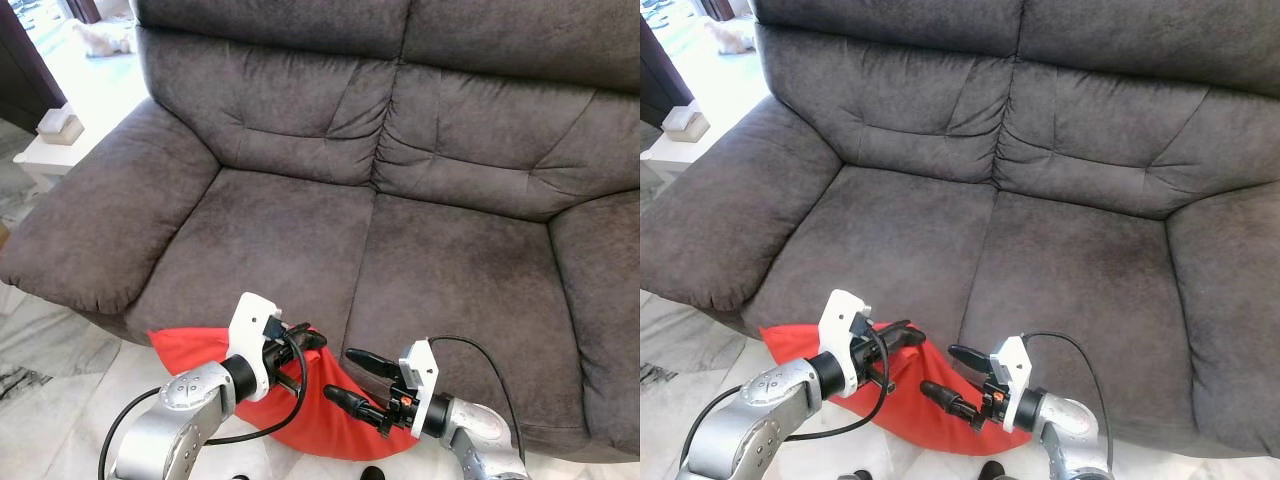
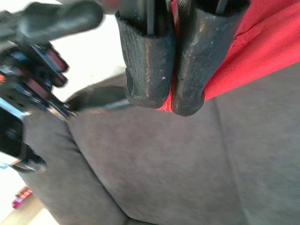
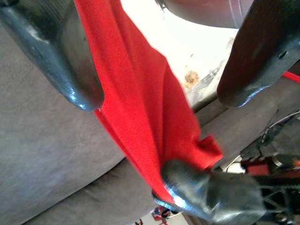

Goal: Move the pillow to the sofa from floor

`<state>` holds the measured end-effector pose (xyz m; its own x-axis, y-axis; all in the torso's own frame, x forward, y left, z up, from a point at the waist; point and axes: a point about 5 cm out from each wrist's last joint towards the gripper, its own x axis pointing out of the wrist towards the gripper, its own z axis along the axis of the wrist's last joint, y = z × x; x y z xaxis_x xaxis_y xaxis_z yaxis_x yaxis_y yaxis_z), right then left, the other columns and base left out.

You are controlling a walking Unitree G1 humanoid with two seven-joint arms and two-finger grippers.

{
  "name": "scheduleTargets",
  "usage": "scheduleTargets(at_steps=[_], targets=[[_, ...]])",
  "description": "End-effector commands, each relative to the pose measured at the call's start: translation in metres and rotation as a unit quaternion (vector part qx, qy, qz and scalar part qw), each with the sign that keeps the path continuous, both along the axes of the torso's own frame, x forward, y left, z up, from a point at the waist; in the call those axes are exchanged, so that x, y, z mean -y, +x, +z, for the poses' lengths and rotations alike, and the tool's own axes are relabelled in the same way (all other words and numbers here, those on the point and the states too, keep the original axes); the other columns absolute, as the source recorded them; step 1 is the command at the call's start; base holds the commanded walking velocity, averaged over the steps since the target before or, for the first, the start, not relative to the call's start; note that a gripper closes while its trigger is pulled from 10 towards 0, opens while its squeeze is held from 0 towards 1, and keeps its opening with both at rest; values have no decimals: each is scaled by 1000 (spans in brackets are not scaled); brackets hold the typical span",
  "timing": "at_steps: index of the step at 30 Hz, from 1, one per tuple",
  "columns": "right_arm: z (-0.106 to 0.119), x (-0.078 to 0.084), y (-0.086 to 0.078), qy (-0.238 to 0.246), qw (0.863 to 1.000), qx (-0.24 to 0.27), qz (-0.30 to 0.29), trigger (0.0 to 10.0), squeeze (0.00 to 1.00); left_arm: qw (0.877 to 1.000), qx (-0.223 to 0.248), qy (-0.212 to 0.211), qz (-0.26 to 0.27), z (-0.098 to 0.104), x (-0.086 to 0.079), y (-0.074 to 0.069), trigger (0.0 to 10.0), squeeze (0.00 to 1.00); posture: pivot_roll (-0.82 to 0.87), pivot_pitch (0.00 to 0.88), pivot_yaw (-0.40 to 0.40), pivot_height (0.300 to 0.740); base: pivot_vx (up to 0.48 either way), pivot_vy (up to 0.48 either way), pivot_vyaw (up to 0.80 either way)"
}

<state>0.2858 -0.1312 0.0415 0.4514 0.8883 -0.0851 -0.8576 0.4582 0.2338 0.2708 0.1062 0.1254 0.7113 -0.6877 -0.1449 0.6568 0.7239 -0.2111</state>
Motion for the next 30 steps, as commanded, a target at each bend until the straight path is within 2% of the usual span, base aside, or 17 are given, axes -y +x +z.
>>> scheduleTargets(at_steps=[1, 4, 7, 12, 13, 14, 23, 27, 30], targets=[[-2, -3, 0, -10, 1000, 5, -7, 10000, 1000, 995, 59, -43, -69, 33, 18, -5, 10000, 0, 200, 181, 3, 737, 0, 0, 0], [-1, -6, 4, -33, 999, 25, -22, 10000, 1000, 992, 42, -60, -107, 33, 25, -10, 10000, 0, 203, 172, 3, 737, 0, 0, 0], [3, -8, 6, -15, 999, 27, -29, 10000, 1000, 988, 36, -66, -134, 33, 30, -14, 10000, 0, 204, 165, 3, 737, 0, 0, 0], [3, -13, 2, -3, 1000, 16, 19, 10000, 1000, 987, 40, -79, -133, 38, 32, -12, 10000, 0, 202, 156, 3, 737, 0, 0, 0], [2, -13, 0, -2, 999, 12, 30, 10000, 843, 987, 41, -81, -132, 39, 32, -12, 10000, 0, 202, 156, 3, 737, 0, 0, 0], [1, -13, -1, -3, 999, 10, 37, 10000, 0, 987, 41, -82, -132, 39, 32, -11, 10000, 0, 202, 154, 2, 737, 0, 0, 0], [-6, -16, -12, 10, 995, -25, 92, 10000, 0, 985, 44, -94, -138, 44, 38, -11, 10000, 0, 203, 154, 1, 737, 0, 0, 0], [-6, -19, -9, 14, 998, -19, 59, 10000, 0, 984, 44, -100, -140, 46, 42, -10, 10000, 0, 207, 162, 0, 737, 0, 0, 0], [-7, -20, -11, 17, 997, -23, 71, 9686, 0, 984, 44, -102, -142, 46, 44, -11, 10000, 0, 210, 165, -1, 737, 0, 0, 0]])
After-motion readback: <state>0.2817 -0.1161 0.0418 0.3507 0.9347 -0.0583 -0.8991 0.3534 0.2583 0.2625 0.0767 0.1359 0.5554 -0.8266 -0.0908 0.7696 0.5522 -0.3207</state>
